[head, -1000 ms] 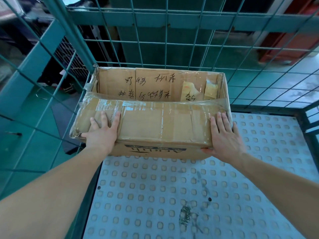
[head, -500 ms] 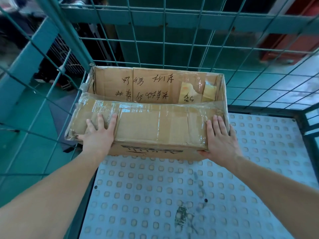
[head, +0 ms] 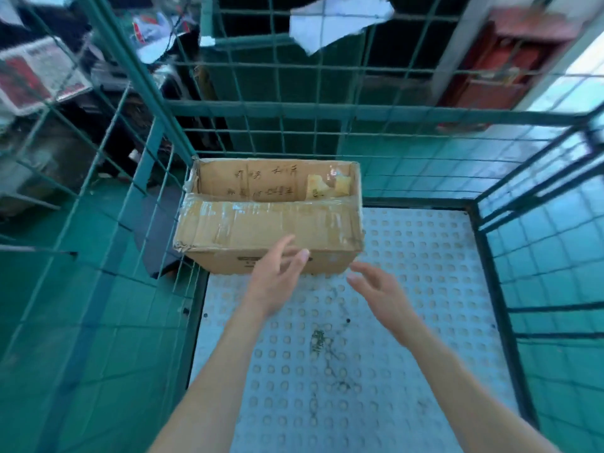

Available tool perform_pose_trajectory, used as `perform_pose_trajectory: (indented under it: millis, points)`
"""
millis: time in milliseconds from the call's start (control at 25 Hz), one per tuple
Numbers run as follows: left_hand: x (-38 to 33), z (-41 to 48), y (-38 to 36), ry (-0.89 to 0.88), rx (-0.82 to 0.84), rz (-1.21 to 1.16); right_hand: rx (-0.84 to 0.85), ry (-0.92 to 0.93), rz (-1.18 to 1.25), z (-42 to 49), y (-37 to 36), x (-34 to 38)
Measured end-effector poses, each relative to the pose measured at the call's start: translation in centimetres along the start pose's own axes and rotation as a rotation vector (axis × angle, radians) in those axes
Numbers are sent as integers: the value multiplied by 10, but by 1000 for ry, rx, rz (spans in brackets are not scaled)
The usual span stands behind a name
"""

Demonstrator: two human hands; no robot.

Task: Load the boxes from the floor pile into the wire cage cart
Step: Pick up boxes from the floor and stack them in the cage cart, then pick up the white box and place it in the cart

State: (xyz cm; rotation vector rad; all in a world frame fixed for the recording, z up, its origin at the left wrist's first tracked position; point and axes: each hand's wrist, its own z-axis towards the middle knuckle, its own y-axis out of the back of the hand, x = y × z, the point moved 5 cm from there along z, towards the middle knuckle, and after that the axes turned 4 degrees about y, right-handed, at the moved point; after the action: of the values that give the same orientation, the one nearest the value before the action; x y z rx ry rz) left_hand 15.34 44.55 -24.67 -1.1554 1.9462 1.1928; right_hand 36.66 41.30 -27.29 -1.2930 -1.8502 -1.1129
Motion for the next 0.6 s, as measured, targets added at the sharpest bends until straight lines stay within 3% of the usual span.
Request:
perform_pose_trajectory:
  millis: [160,400,600]
  points:
    - [-72,-73,-11,-115,51,-32,-233,-118,260,-125,43,-2]
    - [-161,-188,-77,-185,282,-312,-636,-66,495,-304,101,9]
    - [-216,-304,-188,-393,635,-42,-932,-5,551,-440,139,0]
